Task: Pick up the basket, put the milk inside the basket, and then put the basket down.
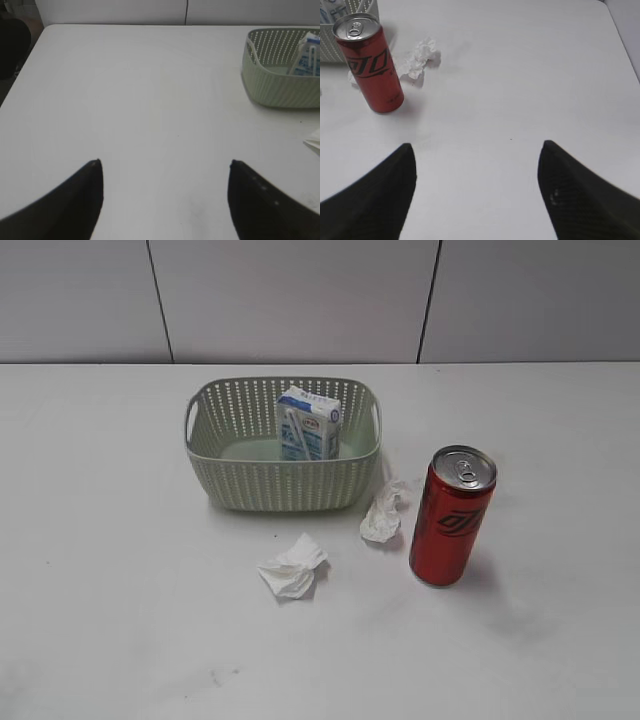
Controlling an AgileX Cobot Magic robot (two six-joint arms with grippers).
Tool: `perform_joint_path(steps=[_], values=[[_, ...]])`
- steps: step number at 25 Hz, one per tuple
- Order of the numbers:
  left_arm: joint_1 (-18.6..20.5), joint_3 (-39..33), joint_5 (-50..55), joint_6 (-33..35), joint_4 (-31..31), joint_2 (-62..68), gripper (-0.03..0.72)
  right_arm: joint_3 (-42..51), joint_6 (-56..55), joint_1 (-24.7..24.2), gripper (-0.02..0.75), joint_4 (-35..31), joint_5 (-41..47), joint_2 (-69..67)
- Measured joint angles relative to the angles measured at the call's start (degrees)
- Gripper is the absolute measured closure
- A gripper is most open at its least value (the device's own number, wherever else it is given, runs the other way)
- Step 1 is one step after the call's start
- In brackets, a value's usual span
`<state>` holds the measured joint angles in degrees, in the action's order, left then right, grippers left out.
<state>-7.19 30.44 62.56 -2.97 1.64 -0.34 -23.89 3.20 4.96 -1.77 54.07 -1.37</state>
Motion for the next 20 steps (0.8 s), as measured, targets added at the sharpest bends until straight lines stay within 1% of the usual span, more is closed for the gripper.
perform_joint_path(steps=[3,14,20], values=[[0.0,-0.91,-1.87,0.0,0.0,0.0,0.1,0.0,0.0,0.0,0.146,0.0,0.0,0.11],[0.11,-1.18,-2.22,0.48,0.95,0.0,0.102,0.01,0.0,0.0,0.146,0.09,0.02,1.61],[2.02,-1.18,-2.22,0.54,1.03,0.0,0.123,0.01,-0.05,0.0,0.146,0.09,-0.08,1.61]])
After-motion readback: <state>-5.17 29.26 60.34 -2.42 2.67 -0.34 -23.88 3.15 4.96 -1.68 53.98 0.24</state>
